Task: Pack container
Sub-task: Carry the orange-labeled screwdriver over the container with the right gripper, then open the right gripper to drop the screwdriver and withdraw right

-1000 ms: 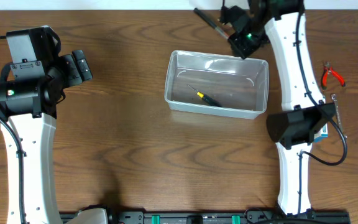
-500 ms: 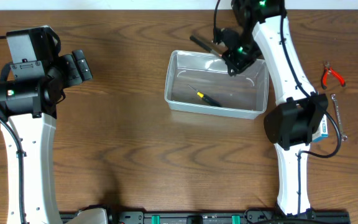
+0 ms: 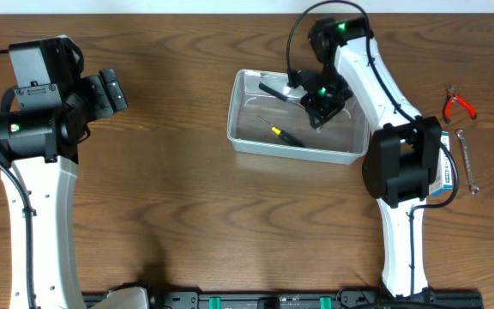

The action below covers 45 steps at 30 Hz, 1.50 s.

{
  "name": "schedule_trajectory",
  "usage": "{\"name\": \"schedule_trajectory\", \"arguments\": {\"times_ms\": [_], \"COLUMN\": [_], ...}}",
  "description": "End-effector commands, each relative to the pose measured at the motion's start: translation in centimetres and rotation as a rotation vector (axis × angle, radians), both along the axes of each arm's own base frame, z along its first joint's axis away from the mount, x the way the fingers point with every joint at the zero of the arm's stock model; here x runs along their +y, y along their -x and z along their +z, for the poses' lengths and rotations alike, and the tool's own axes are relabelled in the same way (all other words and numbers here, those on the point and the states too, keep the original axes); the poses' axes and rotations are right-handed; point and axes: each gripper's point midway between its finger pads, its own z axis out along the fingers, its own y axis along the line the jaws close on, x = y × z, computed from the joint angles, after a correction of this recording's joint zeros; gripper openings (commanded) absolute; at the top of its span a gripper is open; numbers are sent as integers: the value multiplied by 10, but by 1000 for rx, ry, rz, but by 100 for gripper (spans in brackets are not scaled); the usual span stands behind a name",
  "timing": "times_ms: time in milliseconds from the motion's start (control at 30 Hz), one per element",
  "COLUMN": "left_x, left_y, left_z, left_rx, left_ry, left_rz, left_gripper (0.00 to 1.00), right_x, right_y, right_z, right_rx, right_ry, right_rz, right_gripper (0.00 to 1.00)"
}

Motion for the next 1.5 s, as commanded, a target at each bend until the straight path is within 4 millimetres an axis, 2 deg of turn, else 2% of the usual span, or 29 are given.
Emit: {"name": "schedule_trajectory", "arguments": {"times_ms": [0, 367, 633, 667, 733, 900, 967, 1233, 1467], "left_x": [3, 3, 3, 3, 3, 3, 3, 3, 3], "left_y": [-1, -1, -1, -1, -1, -1, -1, -1, -1], "left_z": [5, 5, 5, 5, 5, 5, 5, 5, 5], "left_rx": [-8, -8, -8, -8, -8, -8, -8, -8, -8], "left_ry": [-22, -22, -22, -22, -22, -22, -22, -22, -22], "left_rz": [2, 2, 2, 2, 2, 2, 2, 2, 2], "left_gripper": [98, 98, 98, 98, 98, 98, 98, 98, 98], "right_x": [2, 3, 0, -1, -1, -2, -4, -8, -4], "right_y": [5, 2, 14, 15, 16, 15, 14, 9, -6], "right_z": [-11, -33, -53, -56, -59, -60, -60, -53, -26], "right_rx": [16, -3, 34, 38, 41, 33, 30, 13, -36], "right_ry": [-5, -10, 0, 2, 3, 5, 17, 51, 37], "right_rz": [30, 28, 28, 28, 28, 28, 29, 22, 20], "right_gripper": [1, 2, 20, 24, 38, 56, 60, 62, 63]}}
